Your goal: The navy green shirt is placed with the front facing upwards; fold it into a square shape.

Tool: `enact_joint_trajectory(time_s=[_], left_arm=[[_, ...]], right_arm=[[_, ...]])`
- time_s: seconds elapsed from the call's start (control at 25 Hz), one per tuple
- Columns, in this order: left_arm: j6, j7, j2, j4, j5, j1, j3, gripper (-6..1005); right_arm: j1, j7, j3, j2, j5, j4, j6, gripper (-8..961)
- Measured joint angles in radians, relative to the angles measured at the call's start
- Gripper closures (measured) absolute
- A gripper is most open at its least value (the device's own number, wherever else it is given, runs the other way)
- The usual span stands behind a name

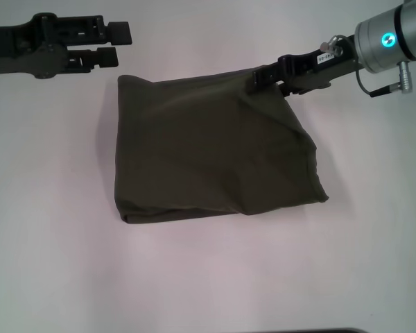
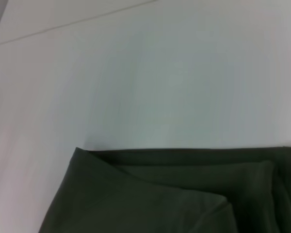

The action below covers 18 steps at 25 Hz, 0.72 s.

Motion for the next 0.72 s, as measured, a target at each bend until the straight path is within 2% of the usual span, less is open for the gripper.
enact_joint_trajectory(time_s=[0.2, 0.52, 0.72], left_arm=[[-0.002, 0.012, 0.001, 0.030, 0.000, -0.010, 0.000, 296], [-0.002, 0.019, 0.000, 0.034, 0.000, -0.016, 0.000, 295], [-0.002, 0.019, -0.001, 0.034, 0.000, -0.016, 0.000, 295]], right_arm=[[0.003, 0.000, 0.000, 0.005, 0.005, 0.013, 0.005, 159], [-0.005, -0.006, 0.004, -0.012, 0.040, 0.011, -0.020, 339], [-0.005, -0.011, 0.002, -0.011, 0.041, 0.019, -0.019, 582]])
